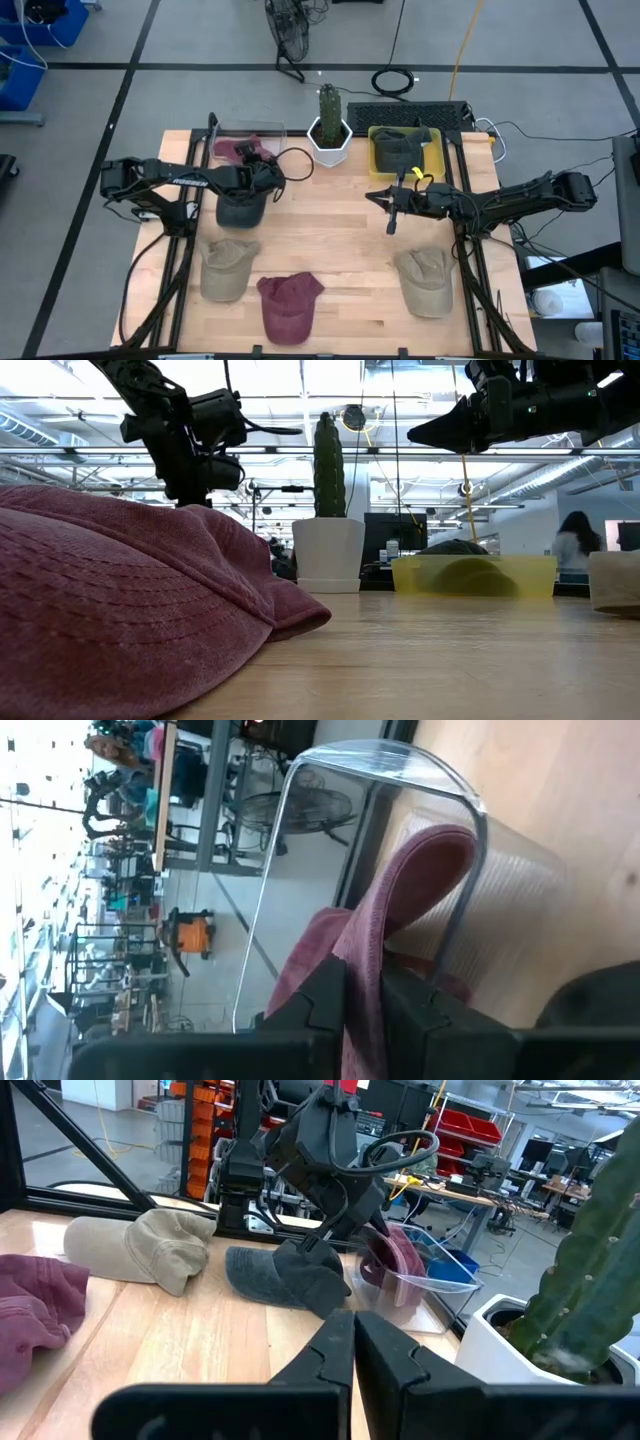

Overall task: Pick & Place hat
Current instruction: Put the top red cap into the transparent bin

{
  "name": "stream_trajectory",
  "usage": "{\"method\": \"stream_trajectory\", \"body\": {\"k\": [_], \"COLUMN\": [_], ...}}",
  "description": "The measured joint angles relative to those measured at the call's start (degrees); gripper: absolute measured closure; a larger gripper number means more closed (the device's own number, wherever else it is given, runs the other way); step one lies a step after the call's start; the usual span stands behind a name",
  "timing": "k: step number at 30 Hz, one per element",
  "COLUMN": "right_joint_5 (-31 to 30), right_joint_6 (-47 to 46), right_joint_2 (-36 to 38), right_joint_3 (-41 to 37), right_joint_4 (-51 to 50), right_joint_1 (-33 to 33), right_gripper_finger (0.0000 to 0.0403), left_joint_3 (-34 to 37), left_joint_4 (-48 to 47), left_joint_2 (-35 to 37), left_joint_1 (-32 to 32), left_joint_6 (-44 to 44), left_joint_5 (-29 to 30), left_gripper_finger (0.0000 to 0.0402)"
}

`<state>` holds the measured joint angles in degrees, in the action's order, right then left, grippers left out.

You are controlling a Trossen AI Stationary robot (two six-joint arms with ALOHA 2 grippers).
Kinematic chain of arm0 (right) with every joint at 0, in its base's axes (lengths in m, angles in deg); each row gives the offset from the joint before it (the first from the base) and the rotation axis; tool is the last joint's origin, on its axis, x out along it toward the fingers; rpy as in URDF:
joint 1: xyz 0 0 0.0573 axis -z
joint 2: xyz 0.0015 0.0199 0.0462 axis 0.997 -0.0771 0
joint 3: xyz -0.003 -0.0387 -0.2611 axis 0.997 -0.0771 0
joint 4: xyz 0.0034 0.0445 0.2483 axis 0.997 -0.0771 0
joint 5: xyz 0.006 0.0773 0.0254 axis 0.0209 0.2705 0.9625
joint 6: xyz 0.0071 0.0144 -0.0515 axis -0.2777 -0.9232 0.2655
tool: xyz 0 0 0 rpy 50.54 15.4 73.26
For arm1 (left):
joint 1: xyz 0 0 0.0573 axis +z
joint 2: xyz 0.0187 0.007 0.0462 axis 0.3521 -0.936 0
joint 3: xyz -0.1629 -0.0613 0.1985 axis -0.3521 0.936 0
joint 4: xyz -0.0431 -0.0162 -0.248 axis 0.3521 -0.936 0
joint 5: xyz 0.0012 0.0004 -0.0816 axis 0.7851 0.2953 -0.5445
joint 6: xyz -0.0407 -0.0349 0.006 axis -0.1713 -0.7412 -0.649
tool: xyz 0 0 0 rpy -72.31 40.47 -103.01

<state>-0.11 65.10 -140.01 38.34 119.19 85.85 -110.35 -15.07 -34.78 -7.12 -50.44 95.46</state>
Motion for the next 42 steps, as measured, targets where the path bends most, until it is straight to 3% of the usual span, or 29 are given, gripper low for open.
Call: {"method": "stream_trajectory", "body": {"k": [6, 15, 27, 33, 38, 42], "right_joint_5": [0.0, 0.0, 0.0, 0.0, 0.0, 0.0], "right_joint_6": [0.0, 0.0, -0.9, -0.9, -0.9, -0.8], "right_joint_2": [0.0, 0.0, 0.0, 0.0, 0.0, 0.0], "right_joint_3": [0.0, 0.0, 0.0, 0.0, 0.0, 0.0], "right_joint_4": [0.0, -0.5, -0.6, -0.7, -0.7, -0.7], "right_joint_1": [0.0, 0.0, 0.0, 0.0, 0.0, 0.0], "right_gripper_finger": [0.0399, 0.0399, 0.0399, 0.0399, 0.0399, 0.0399], "left_joint_3": [0.0, 0.1, 2.7, 11.2, 18.3, 22.3], "left_joint_4": [0.2, 1.4, 0.8, 10.4, 21.5, 28.0], "left_joint_2": [0.0, 7.5, 19.0, 23.6, 26.4, 28.2], "left_joint_1": [0.0, -1.5, -3.2, 0.7, 5.7, 9.3], "left_joint_6": [-1.1, -4.8, -5.9, -1.4, 3.2, 4.7], "left_joint_5": [3.6, 5.1, -1.2, -2.8, -9.8, -14.6], "left_gripper_finger": [0.0389, 0.0378, 0.0382, 0.0377, 0.0363, 0.0386]}}
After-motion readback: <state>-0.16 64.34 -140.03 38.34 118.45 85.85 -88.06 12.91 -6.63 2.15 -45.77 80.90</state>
